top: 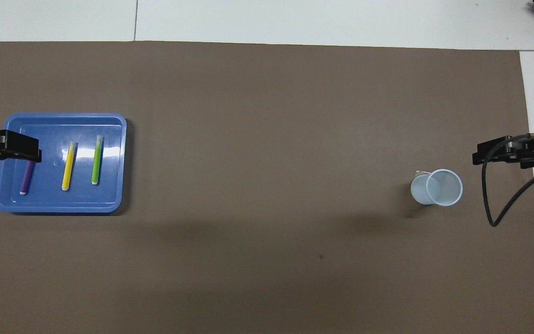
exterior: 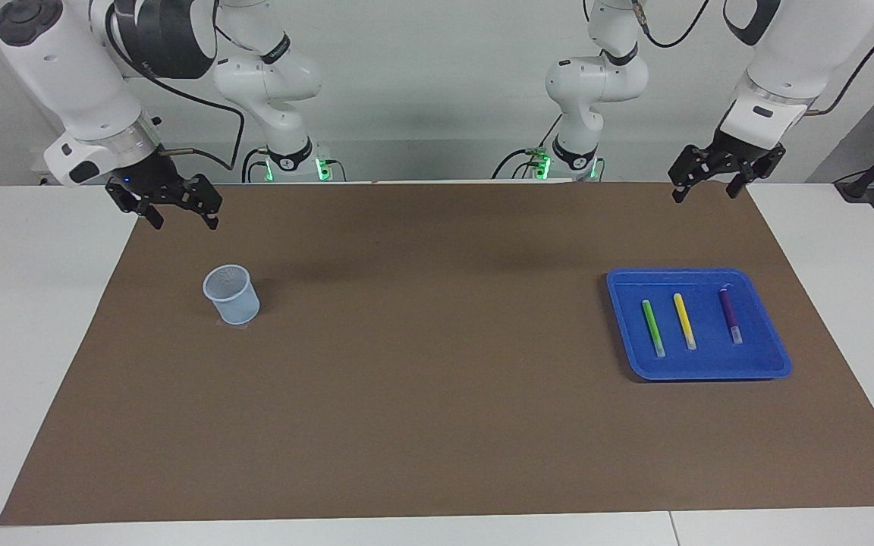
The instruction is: Right arm passes pens to left for tray arrangement
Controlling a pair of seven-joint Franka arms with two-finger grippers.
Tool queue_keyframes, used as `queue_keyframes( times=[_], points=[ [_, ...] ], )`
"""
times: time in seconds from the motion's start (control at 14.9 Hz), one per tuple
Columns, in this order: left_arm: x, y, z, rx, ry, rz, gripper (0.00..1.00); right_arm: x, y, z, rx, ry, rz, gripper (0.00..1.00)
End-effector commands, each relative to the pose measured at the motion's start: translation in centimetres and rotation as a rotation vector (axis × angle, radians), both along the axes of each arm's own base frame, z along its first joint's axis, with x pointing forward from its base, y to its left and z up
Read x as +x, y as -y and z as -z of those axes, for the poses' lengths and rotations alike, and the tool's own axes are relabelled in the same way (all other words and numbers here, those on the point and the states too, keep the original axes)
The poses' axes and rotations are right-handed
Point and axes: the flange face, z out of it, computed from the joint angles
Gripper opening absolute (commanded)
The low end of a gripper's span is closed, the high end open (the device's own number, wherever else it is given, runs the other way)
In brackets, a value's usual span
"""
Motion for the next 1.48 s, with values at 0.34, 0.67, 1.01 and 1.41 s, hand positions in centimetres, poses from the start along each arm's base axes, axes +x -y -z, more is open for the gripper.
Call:
queue_keyframes(
  times=[0.34, 0.67, 1.01, 1.41],
  points=[
    [-0.68, 0.54, -0.09, -0.046, -0.004, -0.006, 1.0, -0.59, -0.07, -0.29, 0.0, 0.006, -0.003, 1.0],
    [-0.61, 0.62, -0.14, -0.055, 0.006, -0.047, 1.0, -0.59, -0.07, -0.29, 0.0, 0.006, -0.003, 1.0],
    [-0.62, 0.76, 0.01, -0.051, 0.003, -0.037, 1.0, -0.57, -0.07, -0.31, 0.0, 0.007, -0.003, 1.0],
    [-0.56, 0.59, -0.1, -0.052, 0.009, -0.04, 1.0, -0.57, -0.07, -0.31, 0.0, 0.007, -0.003, 1.0]
  ],
)
